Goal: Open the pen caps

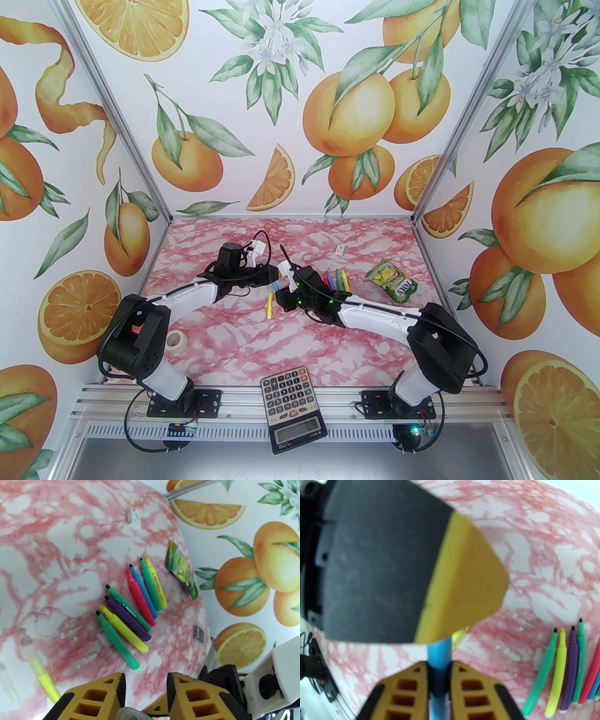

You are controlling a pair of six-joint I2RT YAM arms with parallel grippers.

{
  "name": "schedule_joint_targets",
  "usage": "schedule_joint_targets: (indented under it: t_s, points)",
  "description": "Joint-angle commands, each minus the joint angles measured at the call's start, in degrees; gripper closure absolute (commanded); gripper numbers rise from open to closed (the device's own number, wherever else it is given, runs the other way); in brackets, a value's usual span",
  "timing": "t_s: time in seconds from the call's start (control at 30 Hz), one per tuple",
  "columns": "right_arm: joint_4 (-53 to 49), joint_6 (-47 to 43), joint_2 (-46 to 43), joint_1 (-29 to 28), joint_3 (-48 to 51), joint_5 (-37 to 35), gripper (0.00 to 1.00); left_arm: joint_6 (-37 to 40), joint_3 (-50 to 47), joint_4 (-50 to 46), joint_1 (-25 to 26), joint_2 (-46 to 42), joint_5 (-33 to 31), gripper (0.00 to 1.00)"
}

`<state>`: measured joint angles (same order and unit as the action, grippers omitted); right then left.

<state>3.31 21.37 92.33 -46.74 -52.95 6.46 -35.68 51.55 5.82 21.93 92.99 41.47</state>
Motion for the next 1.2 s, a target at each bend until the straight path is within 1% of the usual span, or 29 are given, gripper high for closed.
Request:
schedule_joint_targets:
  t_s: [0.0,0.13,0.3,0.4,0.5,0.9,1.0,1.17]
  points:
    - [2.1,-0.6,-1.5,-0.1,0.4,-0.3,0.84,0.2,2.1,1.3,0.4,0.3,1.3,0.74]
    - [2.9,-0.6,-1.8,0.0,1.0,-0.4,0.81,0.2,2.2,1.4,0.5,0.2,1.7,0.82]
    - [3.5,-0.4,-1.6,0.1,1.4,0.0,0.69,-0.3,2.2,1.7,0.5,0.0,2.0,0.93]
    - [3.5,-0.4,-0.9,0.0,1.3,0.4,0.64,-1.1,2.3,2.5,0.5,-0.1,2.8,0.96]
    - [3.5,-0.2,-0.2,0.0,1.0,0.8,0.64,-1.6,2.5,3.0,0.5,-0.3,3.5,0.97]
    - [3.2,-0.3,0.3,0.0,0.6,1.6,0.7,-4.0,2.2,6.4,0.5,0.1,5.5,0.98]
    - [3.1,-0.5,0.0,0.1,0.7,1.5,0.74,-4.1,2.3,6.6,0.5,0.5,5.5,0.99]
    - [2.4,-1.3,-0.6,0.0,0.7,1.2,0.83,-4.0,2.4,6.2,0.5,0.7,4.6,1.0]
